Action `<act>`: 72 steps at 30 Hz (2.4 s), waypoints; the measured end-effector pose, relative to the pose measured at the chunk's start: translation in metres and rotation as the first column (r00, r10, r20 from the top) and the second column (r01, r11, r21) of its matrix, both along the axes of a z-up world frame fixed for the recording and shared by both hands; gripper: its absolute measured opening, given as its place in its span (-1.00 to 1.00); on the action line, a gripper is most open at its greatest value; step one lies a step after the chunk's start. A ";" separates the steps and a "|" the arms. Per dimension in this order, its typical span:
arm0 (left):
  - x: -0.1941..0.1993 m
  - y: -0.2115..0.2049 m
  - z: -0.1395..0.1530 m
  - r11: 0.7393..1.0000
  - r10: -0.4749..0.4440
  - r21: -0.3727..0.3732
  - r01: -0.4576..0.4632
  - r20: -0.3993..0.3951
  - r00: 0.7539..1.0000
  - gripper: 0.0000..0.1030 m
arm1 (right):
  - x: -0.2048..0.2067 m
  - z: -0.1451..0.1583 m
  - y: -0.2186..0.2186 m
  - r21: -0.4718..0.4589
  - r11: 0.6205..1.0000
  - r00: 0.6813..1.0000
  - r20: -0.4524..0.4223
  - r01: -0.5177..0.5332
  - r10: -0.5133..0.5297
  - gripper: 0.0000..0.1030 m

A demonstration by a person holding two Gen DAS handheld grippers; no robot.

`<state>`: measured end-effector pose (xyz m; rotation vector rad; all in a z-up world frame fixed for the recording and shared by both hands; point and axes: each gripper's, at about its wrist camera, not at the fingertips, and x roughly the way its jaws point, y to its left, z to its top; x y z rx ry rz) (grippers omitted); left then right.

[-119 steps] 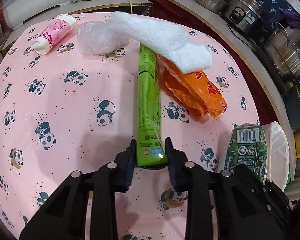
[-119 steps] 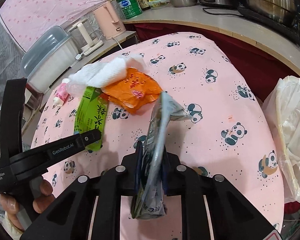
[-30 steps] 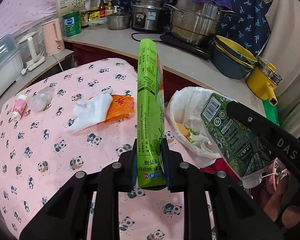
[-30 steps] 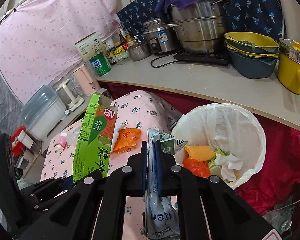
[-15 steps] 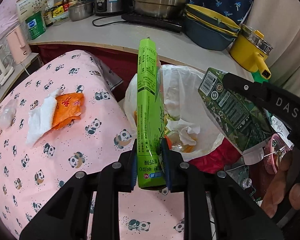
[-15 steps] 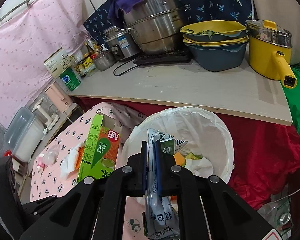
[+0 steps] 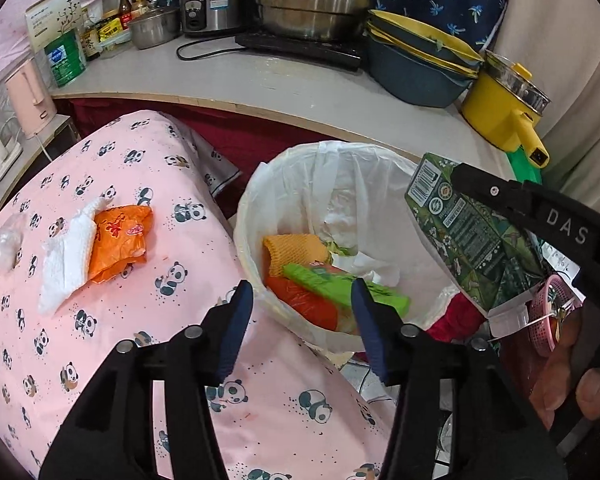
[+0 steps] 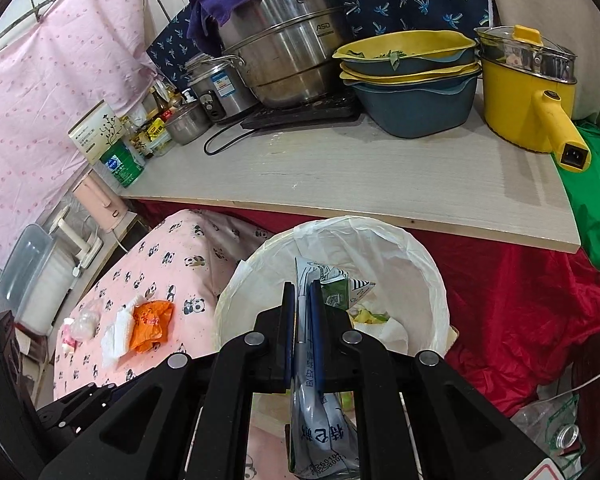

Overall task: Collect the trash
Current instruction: 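Open both grippers to drop the carton and packet into the bin, then move both grippers back over the paper towel and orange bag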

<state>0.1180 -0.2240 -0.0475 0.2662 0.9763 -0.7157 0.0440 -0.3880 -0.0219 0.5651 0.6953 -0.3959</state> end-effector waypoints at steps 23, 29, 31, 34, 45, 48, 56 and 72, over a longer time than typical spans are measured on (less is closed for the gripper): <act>0.016 0.044 0.013 0.992 0.118 -0.038 -0.117 0.030 0.993 0.37 | 0.015 0.023 0.031 -0.052 0.998 0.999 0.035 -0.025 0.026 -0.27; 0.016 0.062 0.017 0.987 0.152 -0.049 -0.151 0.030 0.988 0.37 | 0.015 0.031 0.048 -0.072 0.997 0.998 0.042 -0.039 0.042 -0.12; 0.017 0.069 0.018 0.985 0.164 -0.053 -0.163 0.033 0.986 0.37 | 0.016 0.034 0.054 -0.078 0.996 0.998 0.044 -0.046 0.050 -0.09; 0.017 0.080 0.021 0.982 0.183 -0.059 -0.180 0.036 0.983 0.37 | 0.018 0.039 0.066 -0.087 0.994 0.997 0.044 -0.063 0.067 -0.07; 0.028 0.130 0.020 0.961 0.269 -0.073 -0.267 0.022 0.963 0.37 | 0.033 0.047 0.111 -0.110 0.983 0.988 0.040 -0.145 0.150 0.04; 0.032 0.147 0.017 0.951 0.303 -0.071 -0.301 0.013 0.953 0.37 | 0.038 0.046 0.123 -0.112 0.979 0.984 0.032 -0.171 0.175 0.05; 0.045 0.184 0.007 0.926 0.372 -0.067 -0.372 -0.008 0.928 0.37 | 0.052 0.037 0.152 -0.105 0.968 0.973 0.007 -0.228 0.230 0.05; 0.082 0.220 -0.015 0.896 0.434 -0.072 -0.438 -0.066 0.899 0.43 | 0.092 0.003 0.181 -0.063 0.953 0.954 -0.061 -0.296 0.293 0.05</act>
